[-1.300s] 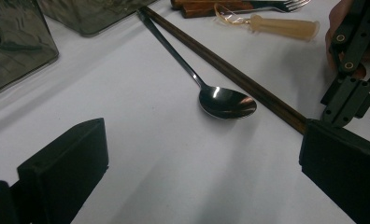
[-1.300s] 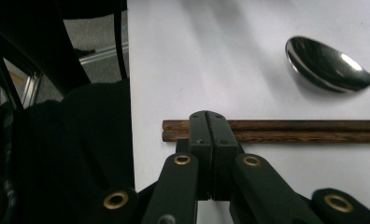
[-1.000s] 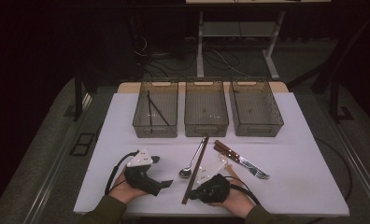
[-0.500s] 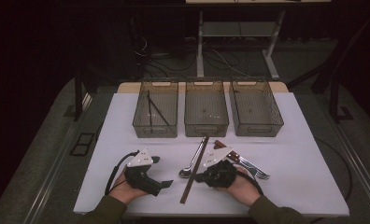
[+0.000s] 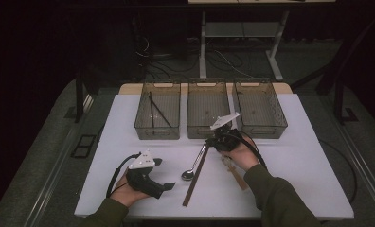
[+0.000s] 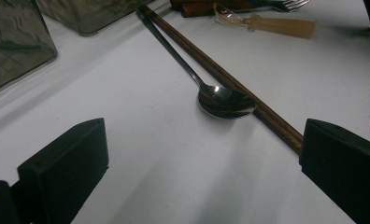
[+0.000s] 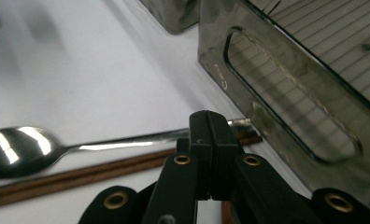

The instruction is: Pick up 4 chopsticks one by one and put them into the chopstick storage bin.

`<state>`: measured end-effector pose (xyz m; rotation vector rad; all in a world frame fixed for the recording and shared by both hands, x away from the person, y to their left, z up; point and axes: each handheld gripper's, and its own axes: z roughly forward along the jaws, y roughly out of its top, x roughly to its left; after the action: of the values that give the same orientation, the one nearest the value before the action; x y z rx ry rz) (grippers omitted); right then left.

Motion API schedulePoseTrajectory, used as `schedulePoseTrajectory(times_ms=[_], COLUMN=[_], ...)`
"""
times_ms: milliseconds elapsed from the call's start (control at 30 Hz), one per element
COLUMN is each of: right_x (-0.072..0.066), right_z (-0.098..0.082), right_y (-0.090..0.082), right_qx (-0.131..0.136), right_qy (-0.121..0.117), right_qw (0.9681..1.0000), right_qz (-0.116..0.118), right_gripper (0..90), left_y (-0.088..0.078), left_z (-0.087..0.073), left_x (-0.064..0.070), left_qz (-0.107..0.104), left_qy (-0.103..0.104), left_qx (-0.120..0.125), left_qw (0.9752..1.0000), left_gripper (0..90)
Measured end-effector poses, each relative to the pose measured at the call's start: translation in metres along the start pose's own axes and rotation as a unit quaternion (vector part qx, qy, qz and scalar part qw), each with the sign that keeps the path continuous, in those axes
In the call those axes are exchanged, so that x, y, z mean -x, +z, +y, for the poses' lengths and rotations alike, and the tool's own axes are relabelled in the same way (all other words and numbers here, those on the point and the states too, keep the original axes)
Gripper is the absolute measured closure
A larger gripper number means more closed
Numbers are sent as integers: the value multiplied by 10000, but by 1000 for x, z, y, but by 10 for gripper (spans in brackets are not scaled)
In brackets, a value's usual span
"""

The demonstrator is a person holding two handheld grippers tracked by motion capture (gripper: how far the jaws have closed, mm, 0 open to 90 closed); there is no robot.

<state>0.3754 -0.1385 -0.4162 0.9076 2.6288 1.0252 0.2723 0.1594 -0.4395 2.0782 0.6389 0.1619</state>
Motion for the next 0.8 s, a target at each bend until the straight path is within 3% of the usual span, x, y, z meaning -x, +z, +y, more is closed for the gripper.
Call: schedulePoseTrajectory(times_ms=[333, 800], right_x=[10, 13], right_z=[5, 3], right_y=[31, 32], right_qx=[-296, -425], right_qy=[89, 78], right_qw=[9995, 9987], right_qz=[-115, -260], right_gripper=[896, 896], left_y=[0, 0], left_z=[0, 1], left_x=[1, 1], left_qz=[-18, -19], left_qy=[-24, -23], left_qx=[49, 39], left_qw=[10000, 10000], left_gripper=[4, 4])
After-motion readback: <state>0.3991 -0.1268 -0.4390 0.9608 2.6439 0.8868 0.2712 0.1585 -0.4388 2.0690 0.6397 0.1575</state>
